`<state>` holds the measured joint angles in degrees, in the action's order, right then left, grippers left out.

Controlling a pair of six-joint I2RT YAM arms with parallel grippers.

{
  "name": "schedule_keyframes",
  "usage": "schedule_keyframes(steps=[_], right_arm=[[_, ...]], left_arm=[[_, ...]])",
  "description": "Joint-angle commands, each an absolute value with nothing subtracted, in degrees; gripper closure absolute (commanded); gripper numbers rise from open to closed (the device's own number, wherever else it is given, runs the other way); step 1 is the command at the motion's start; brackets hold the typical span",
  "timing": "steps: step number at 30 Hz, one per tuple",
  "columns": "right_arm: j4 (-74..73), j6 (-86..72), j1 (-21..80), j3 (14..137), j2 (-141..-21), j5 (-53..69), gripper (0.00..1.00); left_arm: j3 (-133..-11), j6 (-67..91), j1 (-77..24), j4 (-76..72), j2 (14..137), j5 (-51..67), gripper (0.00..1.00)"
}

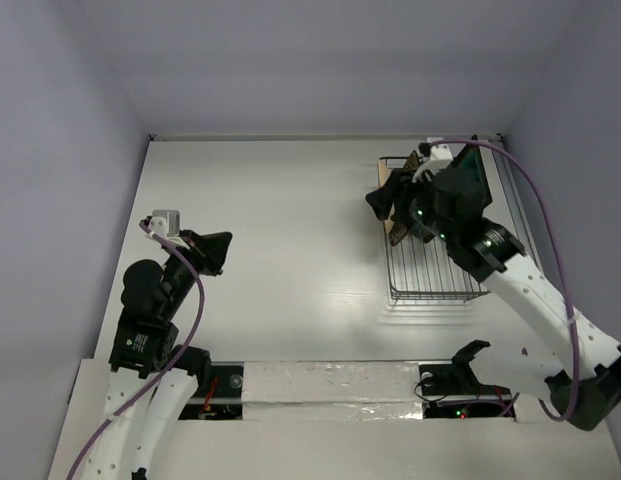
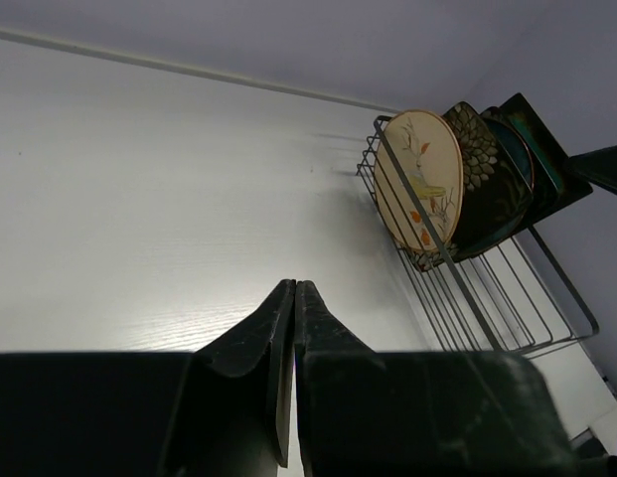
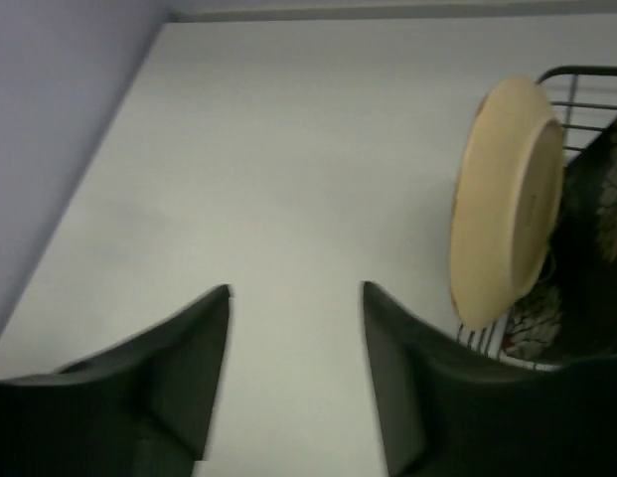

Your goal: Unload the plates from the dish rack

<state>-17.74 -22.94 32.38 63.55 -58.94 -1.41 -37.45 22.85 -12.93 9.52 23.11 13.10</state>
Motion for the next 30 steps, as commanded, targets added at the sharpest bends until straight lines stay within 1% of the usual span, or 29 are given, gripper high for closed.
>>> schedule_keyframes(steps=[1,2,3,6,7,10,11,15,22,23,25,30], right_arm=[[-21.9,-17.8,34.2,71.1,-65.5,-17.2,0.34],[-23.9,-16.5,34.2,72.7,-67.6,-18.9,0.21],[-25.4,-16.3,34.2,76.3,-71.5,-24.0,0.19],[-28.6,-13.9,34.2,80.5,-77.1,-30.6,0.18],[-30.1,-13.7,34.2,83.6,-81.1,-32.8,0.18],[-33.2,-12.6,34.2,87.0,-86.4,-35.8,0.2],[-34.3,-12.6,34.2,88.9,-89.2,-37.0,0.22],[-35.4,-12.4,34.2,91.8,-93.9,-40.7,0.27],[-38.8,-11.6,34.2,96.9,-101.8,-44.9,0.41],[-39.5,-11.4,34.2,97.4,-102.4,-45.3,0.46],[-39.9,-11.3,34.2,97.9,-103.3,-46.4,0.5],[-41.1,-10.3,34.2,99.0,-103.5,-49.0,0.69]], left_arm=[[-38.4,23.1,-13.1,8.4,23.1,10.8,1.0],[-38.4,23.2,-13.1,8.4,23.1,10.7,1.0],[-38.4,23.2,-13.1,8.5,23.2,10.7,0.93],[-38.5,23.2,-13.1,8.8,23.5,10.6,0.81],[-38.4,23.3,-13.1,8.9,23.1,10.5,0.74],[-38.2,23.4,-13.1,8.6,22.8,10.5,0.66],[-38.2,23.4,-13.1,8.8,22.7,10.4,0.65],[-38.2,23.5,-13.1,8.8,22.2,10.5,0.63],[-38.1,23.4,-13.1,8.3,22.1,12.0,0.6],[-38.1,23.4,-13.1,8.2,22.0,12.0,0.6],[-38.1,23.4,-13.1,8.2,21.9,12.0,0.59],[-38.1,23.3,-13.1,8.1,22.0,12.7,0.58]])
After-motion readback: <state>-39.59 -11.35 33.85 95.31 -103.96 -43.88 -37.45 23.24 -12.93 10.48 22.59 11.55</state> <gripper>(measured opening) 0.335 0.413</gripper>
